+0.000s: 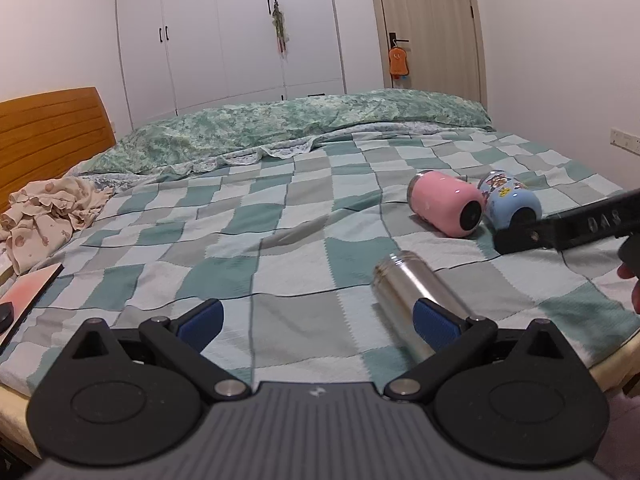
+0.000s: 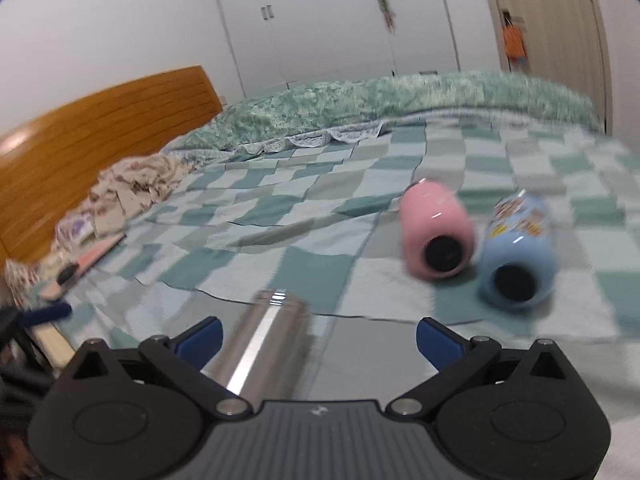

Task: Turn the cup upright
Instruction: 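Lift the silver bottle with the right gripper and carry it toward the left gripper, then grasp the silver bottle with the left gripper while the right gripper releases it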

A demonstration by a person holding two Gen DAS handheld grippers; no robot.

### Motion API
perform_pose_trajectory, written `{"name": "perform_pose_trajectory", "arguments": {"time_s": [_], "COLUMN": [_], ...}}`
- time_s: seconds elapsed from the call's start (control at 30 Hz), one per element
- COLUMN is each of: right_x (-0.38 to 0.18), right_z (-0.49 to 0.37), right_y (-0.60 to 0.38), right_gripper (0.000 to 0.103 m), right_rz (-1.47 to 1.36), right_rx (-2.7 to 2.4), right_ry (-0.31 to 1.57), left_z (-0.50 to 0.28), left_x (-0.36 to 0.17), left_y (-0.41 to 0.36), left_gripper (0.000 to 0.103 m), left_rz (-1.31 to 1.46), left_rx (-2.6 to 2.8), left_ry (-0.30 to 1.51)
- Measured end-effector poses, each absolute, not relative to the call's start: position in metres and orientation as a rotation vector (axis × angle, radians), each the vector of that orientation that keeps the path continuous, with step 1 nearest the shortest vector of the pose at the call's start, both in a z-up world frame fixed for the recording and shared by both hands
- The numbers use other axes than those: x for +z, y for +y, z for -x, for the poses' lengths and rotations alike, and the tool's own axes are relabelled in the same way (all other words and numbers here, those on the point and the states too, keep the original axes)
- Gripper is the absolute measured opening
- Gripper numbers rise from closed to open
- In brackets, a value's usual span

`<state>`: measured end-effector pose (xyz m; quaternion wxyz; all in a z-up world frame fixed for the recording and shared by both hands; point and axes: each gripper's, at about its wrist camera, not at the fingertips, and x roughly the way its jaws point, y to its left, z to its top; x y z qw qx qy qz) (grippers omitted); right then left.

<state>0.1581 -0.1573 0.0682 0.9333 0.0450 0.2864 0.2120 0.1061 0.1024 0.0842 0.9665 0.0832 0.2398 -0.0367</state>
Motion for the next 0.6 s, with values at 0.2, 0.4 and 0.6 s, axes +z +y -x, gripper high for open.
{"name": "perform_pose_trajectory", "arguments": {"time_s": [0.2, 0.4, 0.6], "right_x": [0.063, 0.043, 0.023], "right_z": [-0.162, -0.176, -0.192], "right_y": [-0.190, -0.216, -0.238], "right_gripper": [0.103, 0.103, 0.103], "right_rz": [0.078, 0.180, 0.182], "right_rx": [0.444, 0.459, 0.479], "right_ry": [0.540, 0.537, 0.557], "left_z": [-0.123, -0.159, -0.203], "left_x": [0.085, 0.076, 0.055], "left_y": [0.063, 0.026, 0.004], "left_gripper": [0.103, 0.103, 0.103], "left_rz": [-0.172, -0.176, -0.194], "left_rx": [-0.084, -0.064, -0.008], "left_ry": [0.541, 0.660, 0.827]}}
